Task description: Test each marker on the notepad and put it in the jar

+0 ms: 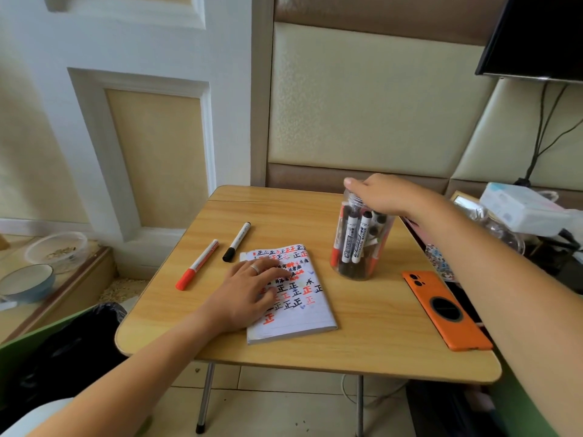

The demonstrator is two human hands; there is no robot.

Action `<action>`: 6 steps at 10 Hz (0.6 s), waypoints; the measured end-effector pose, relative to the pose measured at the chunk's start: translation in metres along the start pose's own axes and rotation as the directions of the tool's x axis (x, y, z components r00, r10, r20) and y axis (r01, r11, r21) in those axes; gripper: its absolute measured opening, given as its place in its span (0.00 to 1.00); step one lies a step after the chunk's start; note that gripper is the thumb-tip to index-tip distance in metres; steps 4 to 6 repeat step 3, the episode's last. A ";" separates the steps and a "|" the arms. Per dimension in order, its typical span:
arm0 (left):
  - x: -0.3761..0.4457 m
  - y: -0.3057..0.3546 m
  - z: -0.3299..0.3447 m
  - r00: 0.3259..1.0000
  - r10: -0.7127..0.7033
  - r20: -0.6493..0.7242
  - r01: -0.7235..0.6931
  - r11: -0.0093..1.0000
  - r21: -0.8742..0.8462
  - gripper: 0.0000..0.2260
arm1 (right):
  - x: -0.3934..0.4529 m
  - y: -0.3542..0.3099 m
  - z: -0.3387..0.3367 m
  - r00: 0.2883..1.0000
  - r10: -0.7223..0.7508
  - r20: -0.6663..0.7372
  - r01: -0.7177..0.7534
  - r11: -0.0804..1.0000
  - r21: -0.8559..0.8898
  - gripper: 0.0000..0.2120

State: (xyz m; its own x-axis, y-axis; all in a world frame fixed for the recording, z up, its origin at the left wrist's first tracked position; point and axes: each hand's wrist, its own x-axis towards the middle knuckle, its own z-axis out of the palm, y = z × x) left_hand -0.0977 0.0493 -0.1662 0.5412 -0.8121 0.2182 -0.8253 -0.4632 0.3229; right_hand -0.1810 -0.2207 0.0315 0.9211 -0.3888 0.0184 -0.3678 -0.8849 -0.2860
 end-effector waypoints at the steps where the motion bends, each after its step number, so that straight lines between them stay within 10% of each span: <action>1: 0.000 0.002 -0.002 1.000 0.018 0.003 -0.018 1.000 0.014 0.20 | -0.001 0.001 0.008 0.998 -0.031 -0.056 0.030 0.999 -0.034 0.31; 3: -0.010 0.022 -0.030 0.936 0.083 -0.342 -0.064 0.996 0.068 0.19 | -0.032 0.006 -0.006 0.891 -0.146 -0.429 0.203 0.975 0.091 0.16; 6: -0.010 0.022 -0.030 0.936 0.083 -0.342 -0.064 0.996 0.068 0.19 | -0.032 0.006 -0.006 0.891 -0.146 -0.429 0.203 0.975 0.091 0.16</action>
